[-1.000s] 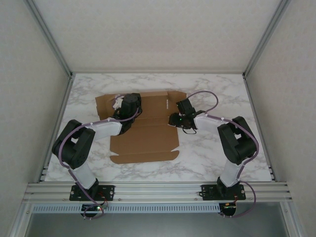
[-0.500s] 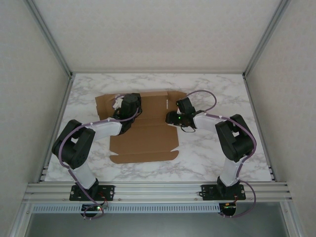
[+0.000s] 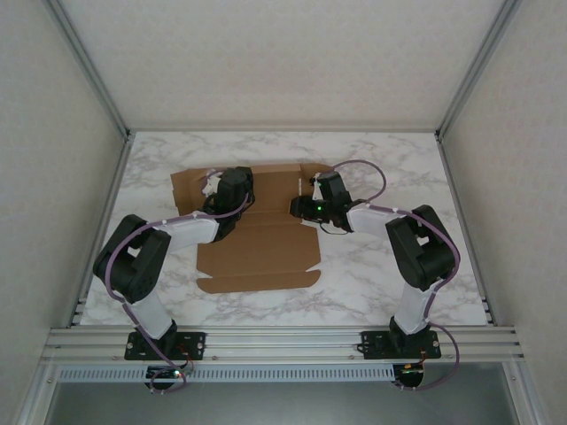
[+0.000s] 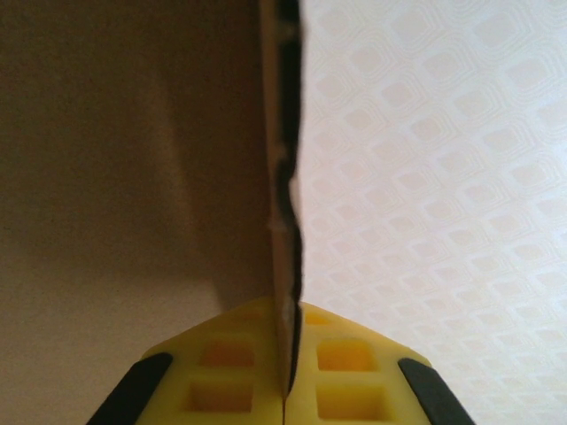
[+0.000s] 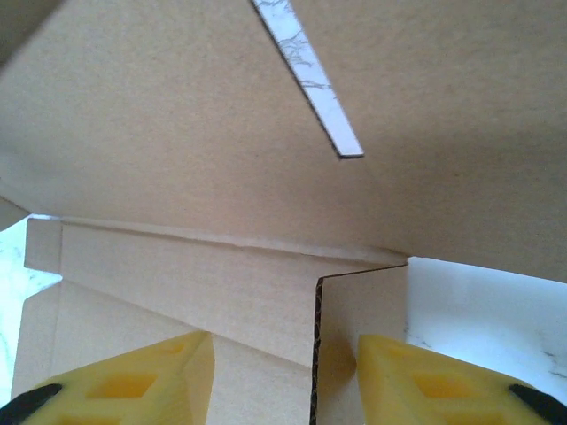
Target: Fold the paper box
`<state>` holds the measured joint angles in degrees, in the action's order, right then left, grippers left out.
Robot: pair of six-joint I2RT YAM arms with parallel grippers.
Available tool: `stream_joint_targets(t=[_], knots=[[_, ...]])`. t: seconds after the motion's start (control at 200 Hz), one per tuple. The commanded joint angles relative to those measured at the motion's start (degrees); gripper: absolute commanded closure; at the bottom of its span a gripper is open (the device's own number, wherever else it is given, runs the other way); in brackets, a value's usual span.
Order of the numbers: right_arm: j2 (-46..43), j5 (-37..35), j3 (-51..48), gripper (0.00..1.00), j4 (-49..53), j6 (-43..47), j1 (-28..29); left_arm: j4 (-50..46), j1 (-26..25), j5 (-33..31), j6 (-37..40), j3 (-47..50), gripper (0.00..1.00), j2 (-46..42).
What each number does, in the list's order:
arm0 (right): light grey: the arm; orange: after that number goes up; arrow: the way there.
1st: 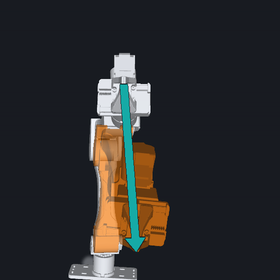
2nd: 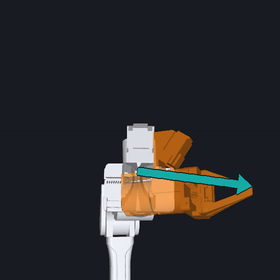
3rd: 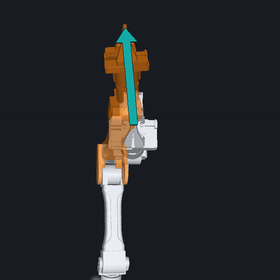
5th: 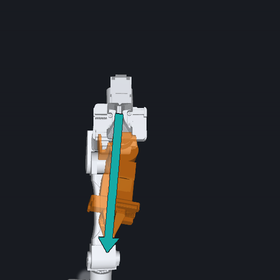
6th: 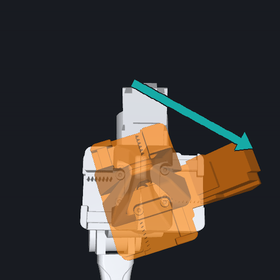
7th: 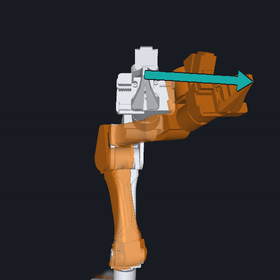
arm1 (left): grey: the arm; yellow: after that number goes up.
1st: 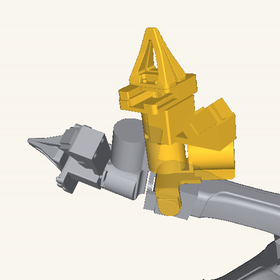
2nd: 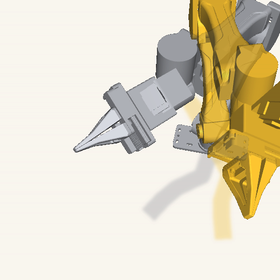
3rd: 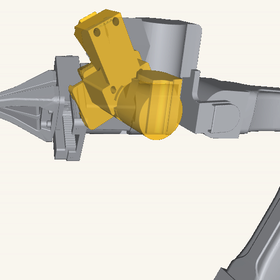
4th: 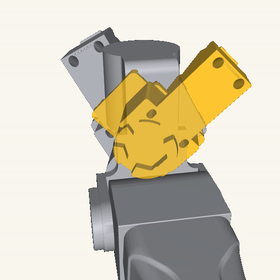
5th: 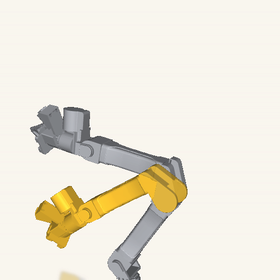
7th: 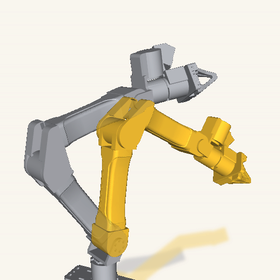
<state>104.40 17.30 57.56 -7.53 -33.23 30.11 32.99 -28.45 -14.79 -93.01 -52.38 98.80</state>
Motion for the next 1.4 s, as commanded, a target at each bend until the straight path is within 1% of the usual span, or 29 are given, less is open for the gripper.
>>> stream_joint_targets(t=[0.0, 0.15, 0.32, 0.456, 0.596, 0.731, 0.861, 1.016, 1.097, 1.157, 1.237, 1.302, 1.397], knots=[[1.9, 1.9, 0.5, 0.54, -1.1, 0.4, 0.8, 1.2, -0.4, -0.3, 0.5, 0.6, 1.00, -1.0], [4.7, 1.9, 2.0, 0.55, -0.2, 0.7, 1.2, 1.2, -0.5, -0.2, 0.6, 0.6, 1.00, -0.9], [8.3, -2.6, 3.7, 0.55, 3.6, 2.1, 2.3, 1.4, -0.6, -0.2, 0.5, 0.7, 1.00, -0.9], [7.6, -3.8, 2.8, 0.55, 3.6, 2.3, 2.4, 1.5, -0.6, -0.2, 0.6, 0.8, 1.00, -1.1], [1.5, -4.5, 2.2, 0.53, 5.1, 4.7, 2.4, 1.9, -0.5, -0.2, 1.6, 0.9, 1.00, -1.3], [-5.9, -5.5, 1.0, 0.52, 8.0, 8.0, 2.4, 6.5, -0.5, 0.6, 3.6, 2.5, 1.00, -1.7], [-14.7, -7.8, -1.1, 0.54, 11.3, 12.2, 2.3, 12.4, -0.4, 1.2, 8.0, 5.5, 1.00, -2.4], [-26.7, -9.5, -3.0, 0.56, 13.9, 15.7, 1.6, 16.2, -0.3, 3.4, 13.0, 8.8, 1.00, -2.5], [-31.3, -10.8, -3.2, 0.56, 15.1, 16.5, 0.7, 18.2, -0.5, 4.6, 15.1, 10.4, 1.00, -2.5], [-33.3, -12.1, -2.9, 0.57, 16.2, 16.6, -0.2, 18.5, -0.6, 5.2, 17.5, 10.8, 1.00, -3.0], [-34.4, -14.7, -2.1, 0.58, 18.2, 16.5, -0.9, 19.8, -0.9, 6.4, 22.7, 11.7, 1.00, -4.2], [-34.5, -17.7, -1.8, 0.58, 19.4, 16.2, -1.3, 21.7, -1.2, 7.7, 26.4, 12.8, 1.00, -5.1], [-34.4, -23.4, -1.9, 0.58, 20.9, 15.3, -2.6, 25.9, -1.4, 8.8, 28.8, 15.7, 1.00, -6.0]])
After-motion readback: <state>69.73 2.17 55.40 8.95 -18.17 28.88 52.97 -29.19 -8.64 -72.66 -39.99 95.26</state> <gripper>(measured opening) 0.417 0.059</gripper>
